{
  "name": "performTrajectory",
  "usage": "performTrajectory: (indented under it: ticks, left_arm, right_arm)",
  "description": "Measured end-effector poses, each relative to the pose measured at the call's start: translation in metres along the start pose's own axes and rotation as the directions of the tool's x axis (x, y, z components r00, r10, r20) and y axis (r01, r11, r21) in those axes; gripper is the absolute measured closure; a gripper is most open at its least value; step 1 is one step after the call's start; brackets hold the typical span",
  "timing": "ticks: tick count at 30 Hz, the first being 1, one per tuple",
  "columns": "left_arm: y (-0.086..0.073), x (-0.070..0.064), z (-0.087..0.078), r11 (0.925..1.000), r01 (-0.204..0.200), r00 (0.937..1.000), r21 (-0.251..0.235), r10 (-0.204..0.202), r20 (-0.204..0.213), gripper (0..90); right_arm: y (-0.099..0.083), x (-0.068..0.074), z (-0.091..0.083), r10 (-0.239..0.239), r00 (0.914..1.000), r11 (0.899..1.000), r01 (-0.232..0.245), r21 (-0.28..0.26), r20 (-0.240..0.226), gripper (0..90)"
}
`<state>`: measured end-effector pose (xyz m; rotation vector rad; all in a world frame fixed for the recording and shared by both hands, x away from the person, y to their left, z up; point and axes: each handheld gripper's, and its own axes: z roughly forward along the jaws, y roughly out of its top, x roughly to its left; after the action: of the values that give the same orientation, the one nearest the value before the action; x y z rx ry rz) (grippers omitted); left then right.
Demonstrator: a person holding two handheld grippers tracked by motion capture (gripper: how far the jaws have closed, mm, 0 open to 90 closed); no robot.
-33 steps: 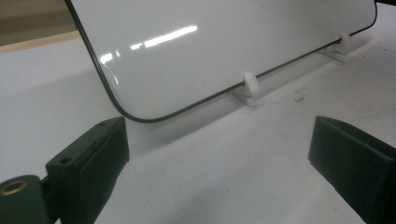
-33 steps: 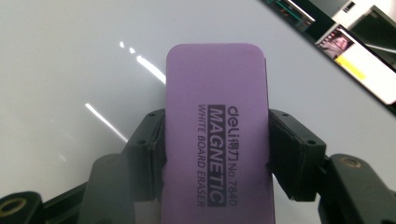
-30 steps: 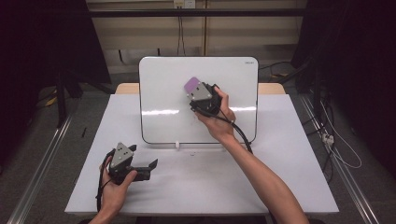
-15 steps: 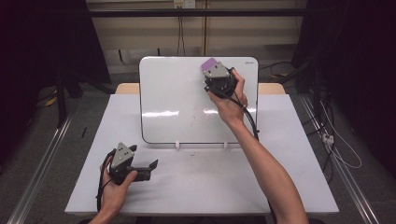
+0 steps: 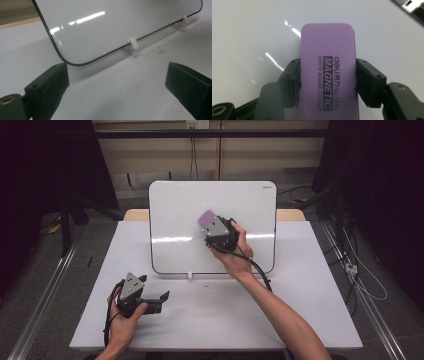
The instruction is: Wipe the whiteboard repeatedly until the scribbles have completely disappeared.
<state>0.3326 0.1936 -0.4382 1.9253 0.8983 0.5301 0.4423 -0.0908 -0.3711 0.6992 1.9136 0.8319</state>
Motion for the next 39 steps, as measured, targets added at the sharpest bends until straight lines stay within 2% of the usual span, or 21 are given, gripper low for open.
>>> performTrajectory:
  ticks: [1,3,5,7,10,14,16,19,23,28,31,34,36,38,39]
  left_arm:
    - [0.0,0.0,0.001,1.0,-0.004,1.0,0.006,0.004,0.008,5.0]
    - [0.0,-0.002,0.002,1.0,-0.003,1.0,0.005,0.003,0.008,5.0]
    - [0.0,-0.002,0.003,1.0,-0.001,0.9999,0.005,0.001,0.012,5.0]
    - [0.0,-0.001,0.002,1.0,-0.004,0.9999,0.006,0.004,0.01,5.0]
    - [0.0,-0.001,0.001,1.0,-0.003,1.0,0.003,0.003,0.009,5.0]
    - [0.0,0.0,0.001,1.0,-0.004,0.9999,0.002,0.004,0.01,5.0]
    - [0.0,0.0,0.001,1.0,-0.008,0.9999,0.005,0.008,0.008,5.1]
    - [0.0,-0.001,0.002,1.0,0.001,1.0,0.001,-0.001,0.004,5.0]
    - [0.001,-0.001,0.002,1.0,-0.003,1.0,0.0,0.003,0.003,5.0]
    - [0.001,-0.002,0.002,1.0,-0.003,1.0,0.004,0.003,0.006,5.0]
    - [0.0,-0.002,0.003,1.0,-0.007,0.9999,0.006,0.007,0.01,5.0]
    - [0.0,-0.002,0.003,1.0,-0.007,0.9999,0.006,0.007,0.009,5.0]
    - [0.0,-0.002,0.003,1.0,-0.007,0.9999,0.006,0.007,0.009,5.0]
    - [0.0,-0.001,0.002,1.0,-0.006,1.0,0.006,0.006,0.007,5.0]
    - [0.0,-0.001,0.003,1.0,-0.003,1.0,0.005,0.003,0.007,5.0]
  right_arm:
    - [-0.002,0.005,-0.001,-0.006,0.9998,1.0,0.006,0.001,-0.018,41.9]
    - [-0.006,0.014,-0.004,-0.037,0.999,0.999,0.037,0.001,-0.024,41.9]
    - [-0.008,0.01,-0.005,-0.028,0.9994,1.0,0.028,-0.001,-0.021,41.9]
    - [-0.01,-0.001,-0.004,0.004,1.0,1.0,-0.004,-0.005,-0.004,41.9]
    - [-0.012,-0.026,-0.005,0.047,0.998,0.999,-0.047,-0.002,0.043,41.9]
    - [-0.012,-0.06,-0.007,0.085,0.9895,0.996,-0.086,0.01,0.117,41.9]
    - [-0.012,-0.069,-0.008,0.096,0.9868,0.995,-0.099,0.015,0.131,41.9]
    - [-0.013,-0.06,-0.009,0.067,0.9873,0.998,-0.069,0.012,0.144,41.9]
    - [-0.019,-0.04,-0.009,0.045,0.9922,0.999,-0.046,0.0,0.116,41.9]
    - [-0.023,-0.011,-0.012,-0.008,0.9982,1.0,0.008,0.0,0.06,41.9]
    - [-0.026,0.009,-0.013,-0.052,0.9981,0.999,0.052,-0.003,0.033,41.8]
    - [-0.027,0.023,-0.014,-0.072,0.9974,0.997,0.072,-0.004,-0.004,41.9]
    - [-0.027,0.027,-0.015,-0.085,0.9963,0.996,0.085,-0.004,-0.007,41.9]
    - [-0.027,0.021,-0.014,-0.061,0.9977,0.998,0.061,-0.004,-0.029,41.8]
    - [-0.027,0.018,-0.014,-0.065,0.9977,0.998,0.065,-0.004,-0.019,41.9]
